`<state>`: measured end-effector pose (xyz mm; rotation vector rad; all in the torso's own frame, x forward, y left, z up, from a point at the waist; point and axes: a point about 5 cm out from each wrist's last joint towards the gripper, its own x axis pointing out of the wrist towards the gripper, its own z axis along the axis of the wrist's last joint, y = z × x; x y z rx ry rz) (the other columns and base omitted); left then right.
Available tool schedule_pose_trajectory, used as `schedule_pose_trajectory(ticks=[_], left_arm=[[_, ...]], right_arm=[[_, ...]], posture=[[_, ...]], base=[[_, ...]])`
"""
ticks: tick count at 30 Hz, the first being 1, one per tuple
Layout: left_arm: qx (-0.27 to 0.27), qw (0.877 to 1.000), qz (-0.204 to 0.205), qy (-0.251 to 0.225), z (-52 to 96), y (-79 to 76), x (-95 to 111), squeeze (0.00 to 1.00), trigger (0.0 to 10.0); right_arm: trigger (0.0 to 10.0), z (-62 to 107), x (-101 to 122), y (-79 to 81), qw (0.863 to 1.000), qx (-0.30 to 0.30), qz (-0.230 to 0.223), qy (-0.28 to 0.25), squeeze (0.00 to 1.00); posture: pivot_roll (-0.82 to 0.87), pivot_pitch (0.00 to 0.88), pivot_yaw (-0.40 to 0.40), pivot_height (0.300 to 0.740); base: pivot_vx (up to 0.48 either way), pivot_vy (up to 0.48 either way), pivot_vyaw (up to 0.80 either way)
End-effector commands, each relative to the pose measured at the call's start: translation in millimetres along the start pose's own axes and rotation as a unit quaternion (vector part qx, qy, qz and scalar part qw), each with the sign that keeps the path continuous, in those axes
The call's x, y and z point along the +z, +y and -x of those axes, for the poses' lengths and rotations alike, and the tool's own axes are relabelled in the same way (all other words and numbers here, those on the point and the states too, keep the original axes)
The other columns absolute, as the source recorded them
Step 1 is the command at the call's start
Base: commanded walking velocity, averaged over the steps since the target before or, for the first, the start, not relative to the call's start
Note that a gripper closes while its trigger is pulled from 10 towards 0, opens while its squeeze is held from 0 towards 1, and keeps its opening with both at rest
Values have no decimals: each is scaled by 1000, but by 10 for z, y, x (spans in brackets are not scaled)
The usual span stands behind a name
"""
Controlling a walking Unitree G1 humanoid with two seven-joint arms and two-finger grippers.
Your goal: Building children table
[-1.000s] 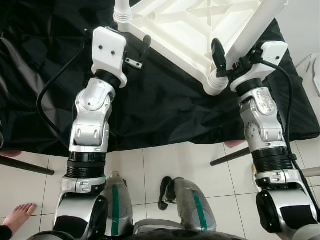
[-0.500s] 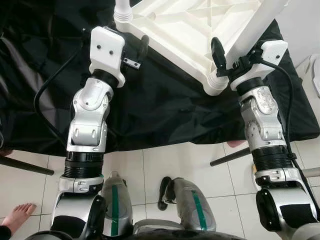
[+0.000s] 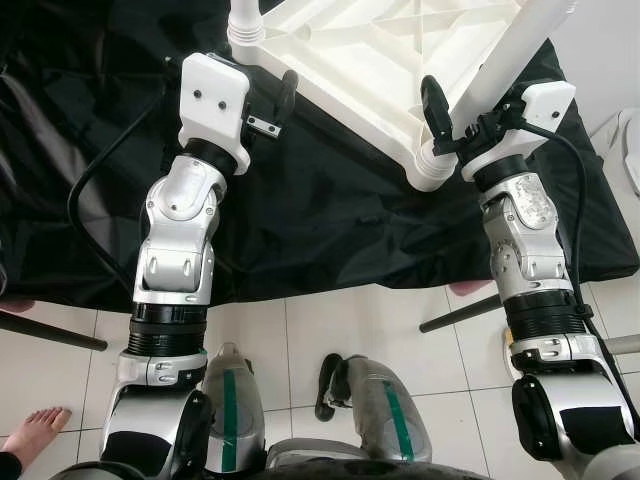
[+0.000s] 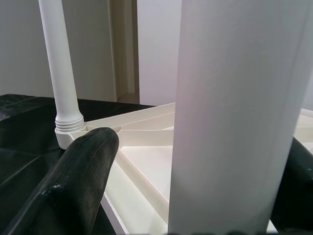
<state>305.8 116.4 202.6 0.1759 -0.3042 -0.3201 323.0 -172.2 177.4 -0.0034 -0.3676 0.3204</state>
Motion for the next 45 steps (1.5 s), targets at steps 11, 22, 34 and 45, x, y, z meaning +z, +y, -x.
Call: schedule_pose_trajectory(ticks=[11,22,34,45], left_arm=[[23,1000,-1,5,21,-10,-36,0,10000],[13,1000,-1,4,38,-34,-32,0,10000],[19,1000,10,5,71,-29,-87,0,10000],[68,997,41,4,182,30,-266,0,10000]], right_arm=[[10000,-10,22,-23,1000,1,6,-13,0],[10000,13,10,-58,1000,-5,-2,-13,0],[10000,50,-66,-123,999,-33,-2,-2,0],[10000,158,-273,-17,998,-58,-1,21,0]], posture=[[112,10,-109,740],[112,16,-105,740],[113,24,-113,740],[106,23,-112,740]], base=[[0,0,0],[0,0,0],[0,0,0],[0,0,0]])
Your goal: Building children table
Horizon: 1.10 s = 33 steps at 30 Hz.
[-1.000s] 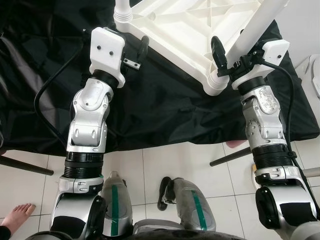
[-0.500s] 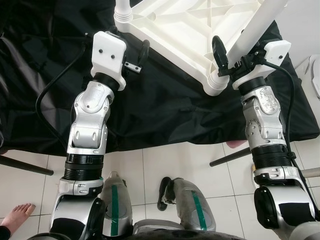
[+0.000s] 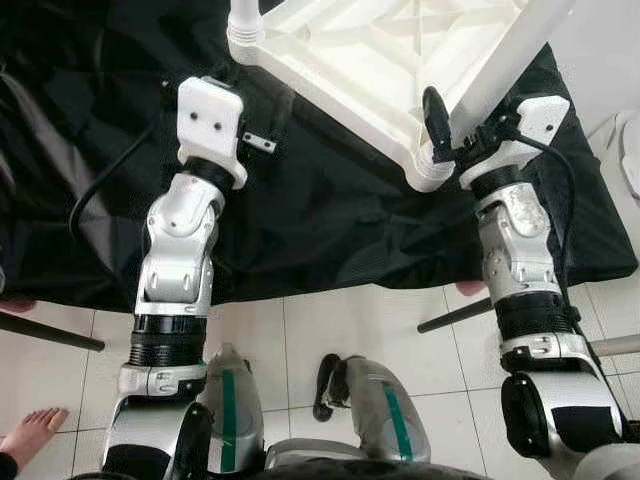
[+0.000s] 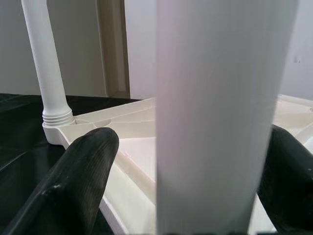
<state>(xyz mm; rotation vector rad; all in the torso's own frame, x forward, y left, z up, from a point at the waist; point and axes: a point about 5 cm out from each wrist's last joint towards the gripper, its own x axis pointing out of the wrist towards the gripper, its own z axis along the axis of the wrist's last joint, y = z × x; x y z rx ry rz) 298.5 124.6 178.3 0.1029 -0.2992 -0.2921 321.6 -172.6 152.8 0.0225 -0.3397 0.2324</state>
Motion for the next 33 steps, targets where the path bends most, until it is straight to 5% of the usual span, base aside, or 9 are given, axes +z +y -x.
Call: schedule_pose_trajectory(ticks=[1,13,33], left_arm=[[49,999,7,4,24,31,-49,0,10000],[50,999,10,-9,138,-54,-71,0,10000],[29,999,7,-17,470,-154,-97,0,10000]], right_arm=[[10000,53,-50,-38,1000,-12,6,8,0],[10000,218,-111,8,998,-58,12,1,0],[10000,545,-162,202,999,-17,26,25,0]], posture=[[106,23,-112,740],[94,33,-84,740],[103,65,-86,740]], base=[[0,0,0],[0,0,0],[0,0,0]])
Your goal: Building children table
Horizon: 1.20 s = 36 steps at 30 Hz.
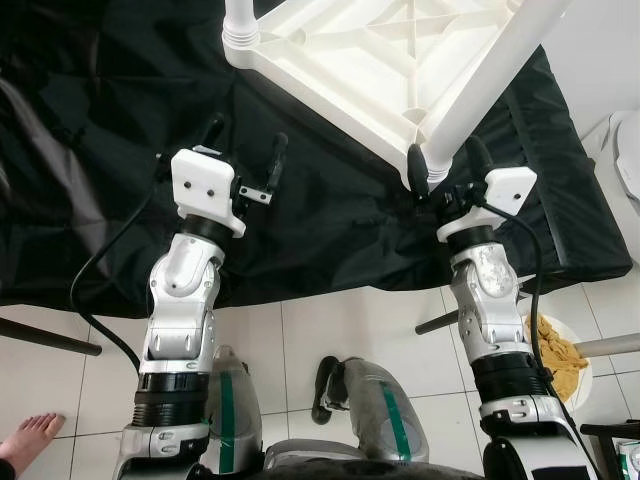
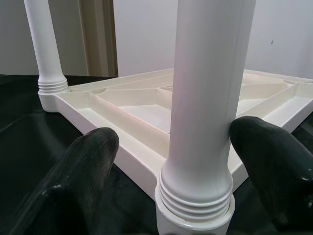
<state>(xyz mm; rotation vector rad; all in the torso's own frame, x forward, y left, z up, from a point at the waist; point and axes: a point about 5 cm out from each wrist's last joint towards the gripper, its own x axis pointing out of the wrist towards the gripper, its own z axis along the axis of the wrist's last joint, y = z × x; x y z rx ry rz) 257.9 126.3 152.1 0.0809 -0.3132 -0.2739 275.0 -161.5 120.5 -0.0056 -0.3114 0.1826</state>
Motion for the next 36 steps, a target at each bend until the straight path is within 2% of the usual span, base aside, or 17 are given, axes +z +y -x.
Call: schedule_pose_trajectory(ticks=[1,7,15,19,36], left_arm=[[17,1000,-1,-8,44,-36,22,0,10000],[11,1000,-8,1,120,-57,-18,0,10000],[19,1000,-7,5,145,-42,-49,0,10000],[38,999,-4,22,185,-19,-161,0,10000],[67,997,5,35,172,10,-288,0,10000]], right_arm=[[10000,51,-8,-20,1000,6,11,12,0],[10000,105,-29,14,1000,17,11,22,0],[10000,116,-63,19,999,23,11,30,0],[10000,134,-206,13,998,18,18,55,0],[10000,124,-300,15,998,-14,12,65,0]], posture=[[105,66,-87,740],[114,64,-94,740],[121,59,-100,740],[128,46,-107,740],[128,30,-106,740]], base=[[0,0,0],[0,0,0],[0,0,0],[0,0,0],[0,0,0]])
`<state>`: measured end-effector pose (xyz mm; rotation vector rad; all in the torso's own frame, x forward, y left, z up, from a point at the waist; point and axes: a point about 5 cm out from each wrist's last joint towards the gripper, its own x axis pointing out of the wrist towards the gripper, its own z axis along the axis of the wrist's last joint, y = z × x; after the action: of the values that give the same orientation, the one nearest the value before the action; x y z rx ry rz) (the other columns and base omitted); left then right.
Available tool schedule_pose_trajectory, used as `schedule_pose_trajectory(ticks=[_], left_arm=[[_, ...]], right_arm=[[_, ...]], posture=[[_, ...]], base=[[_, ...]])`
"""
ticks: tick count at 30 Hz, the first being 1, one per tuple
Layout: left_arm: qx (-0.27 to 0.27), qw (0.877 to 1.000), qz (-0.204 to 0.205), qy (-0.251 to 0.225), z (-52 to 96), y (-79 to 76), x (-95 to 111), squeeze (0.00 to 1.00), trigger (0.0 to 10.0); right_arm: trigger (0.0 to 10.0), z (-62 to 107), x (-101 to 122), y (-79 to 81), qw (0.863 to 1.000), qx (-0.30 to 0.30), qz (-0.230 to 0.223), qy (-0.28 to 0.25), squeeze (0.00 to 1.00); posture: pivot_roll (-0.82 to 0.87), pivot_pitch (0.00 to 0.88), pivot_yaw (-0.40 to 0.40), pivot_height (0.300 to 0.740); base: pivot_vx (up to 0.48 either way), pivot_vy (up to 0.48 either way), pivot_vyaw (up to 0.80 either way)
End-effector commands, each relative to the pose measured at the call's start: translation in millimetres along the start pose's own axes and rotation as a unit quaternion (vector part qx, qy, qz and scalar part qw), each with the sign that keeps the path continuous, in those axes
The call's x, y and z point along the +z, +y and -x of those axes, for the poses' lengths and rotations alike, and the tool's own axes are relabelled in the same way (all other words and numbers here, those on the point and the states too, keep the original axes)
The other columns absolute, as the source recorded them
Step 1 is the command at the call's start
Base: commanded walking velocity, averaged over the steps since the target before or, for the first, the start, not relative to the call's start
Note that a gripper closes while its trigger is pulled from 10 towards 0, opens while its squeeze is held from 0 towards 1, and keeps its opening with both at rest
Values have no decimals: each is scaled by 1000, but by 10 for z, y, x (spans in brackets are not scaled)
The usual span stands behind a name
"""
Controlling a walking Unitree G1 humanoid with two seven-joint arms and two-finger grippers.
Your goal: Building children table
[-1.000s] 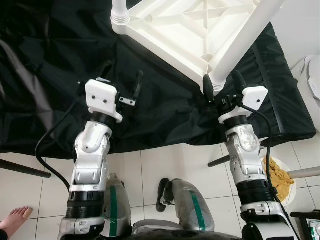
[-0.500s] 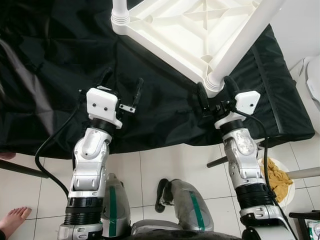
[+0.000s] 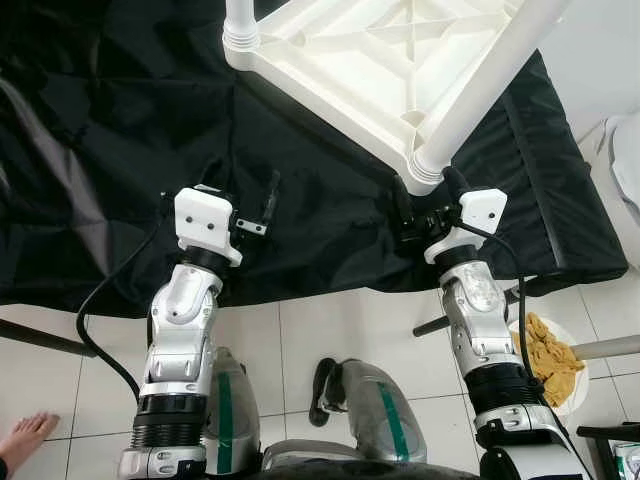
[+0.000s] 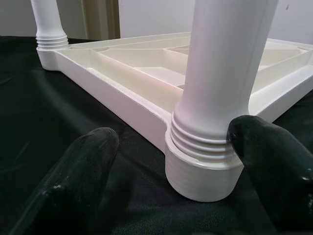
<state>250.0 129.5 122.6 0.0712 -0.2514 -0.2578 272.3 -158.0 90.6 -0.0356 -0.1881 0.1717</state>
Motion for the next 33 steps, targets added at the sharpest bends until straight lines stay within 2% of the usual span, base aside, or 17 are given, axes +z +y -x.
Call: schedule_pose_trajectory(ticks=[1,23,33], left_arm=[[60,998,1,3,-4,36,-34,0,10000],[47,999,-4,-11,-96,53,4,0,10000],[45,999,-4,-11,-90,49,7,0,10000]], right_arm=[[10000,12,-32,-40,1000,-14,2,3,0],[10000,28,-73,-133,999,-43,12,7,0],[10000,54,-82,-158,999,-44,18,8,0]], posture=[[127,31,-105,740],[120,40,-92,740],[120,49,-96,740]], base=[[0,0,0],[0,0,0],[0,0,0]])
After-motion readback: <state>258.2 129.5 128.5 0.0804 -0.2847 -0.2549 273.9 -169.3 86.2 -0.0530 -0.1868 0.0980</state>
